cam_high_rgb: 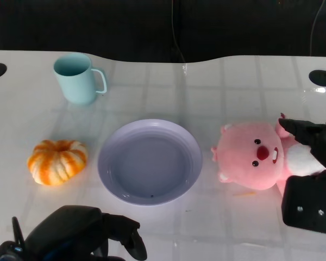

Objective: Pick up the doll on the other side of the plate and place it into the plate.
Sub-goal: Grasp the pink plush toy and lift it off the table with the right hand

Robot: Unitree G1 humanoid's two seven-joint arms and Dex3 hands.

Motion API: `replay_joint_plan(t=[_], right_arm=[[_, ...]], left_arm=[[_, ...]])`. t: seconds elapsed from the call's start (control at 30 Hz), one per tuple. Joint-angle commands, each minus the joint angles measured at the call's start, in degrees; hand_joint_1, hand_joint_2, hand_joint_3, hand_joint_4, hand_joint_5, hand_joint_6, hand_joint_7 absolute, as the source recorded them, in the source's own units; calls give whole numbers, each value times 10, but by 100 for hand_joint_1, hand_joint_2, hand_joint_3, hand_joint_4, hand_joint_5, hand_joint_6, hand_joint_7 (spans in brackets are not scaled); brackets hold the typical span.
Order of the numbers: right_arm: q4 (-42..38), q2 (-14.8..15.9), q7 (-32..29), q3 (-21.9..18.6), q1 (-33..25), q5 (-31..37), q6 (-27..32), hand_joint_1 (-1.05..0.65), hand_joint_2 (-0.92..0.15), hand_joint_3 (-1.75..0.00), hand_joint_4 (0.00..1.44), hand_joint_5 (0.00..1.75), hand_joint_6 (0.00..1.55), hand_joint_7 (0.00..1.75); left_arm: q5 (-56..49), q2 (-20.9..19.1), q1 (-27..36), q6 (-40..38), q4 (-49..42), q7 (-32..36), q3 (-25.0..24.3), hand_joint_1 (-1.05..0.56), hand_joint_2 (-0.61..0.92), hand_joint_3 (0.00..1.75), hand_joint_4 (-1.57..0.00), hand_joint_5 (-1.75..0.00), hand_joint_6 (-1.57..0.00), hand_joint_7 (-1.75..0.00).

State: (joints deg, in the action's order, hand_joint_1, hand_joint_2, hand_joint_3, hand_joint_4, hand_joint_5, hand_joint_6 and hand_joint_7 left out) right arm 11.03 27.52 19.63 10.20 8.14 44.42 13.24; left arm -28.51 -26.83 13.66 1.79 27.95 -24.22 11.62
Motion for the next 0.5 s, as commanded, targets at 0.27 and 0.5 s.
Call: replay_joint_plan(t=[0.27,0.5], right_arm=[[-134,-9,-15,37,69,9,26,-64,-90,-1,8,22,20,1],[-229,-6,-28,60,109,2,14,-67,-91,-1,10,22,22,2]], left_arm=[[-2,-10,20,-8,20,-4,-9,-20,92,31,-67,-127,-83,-68],[1,-9,21,-13,29,-8,-10,-20,92,30,-67,-128,-82,-69]])
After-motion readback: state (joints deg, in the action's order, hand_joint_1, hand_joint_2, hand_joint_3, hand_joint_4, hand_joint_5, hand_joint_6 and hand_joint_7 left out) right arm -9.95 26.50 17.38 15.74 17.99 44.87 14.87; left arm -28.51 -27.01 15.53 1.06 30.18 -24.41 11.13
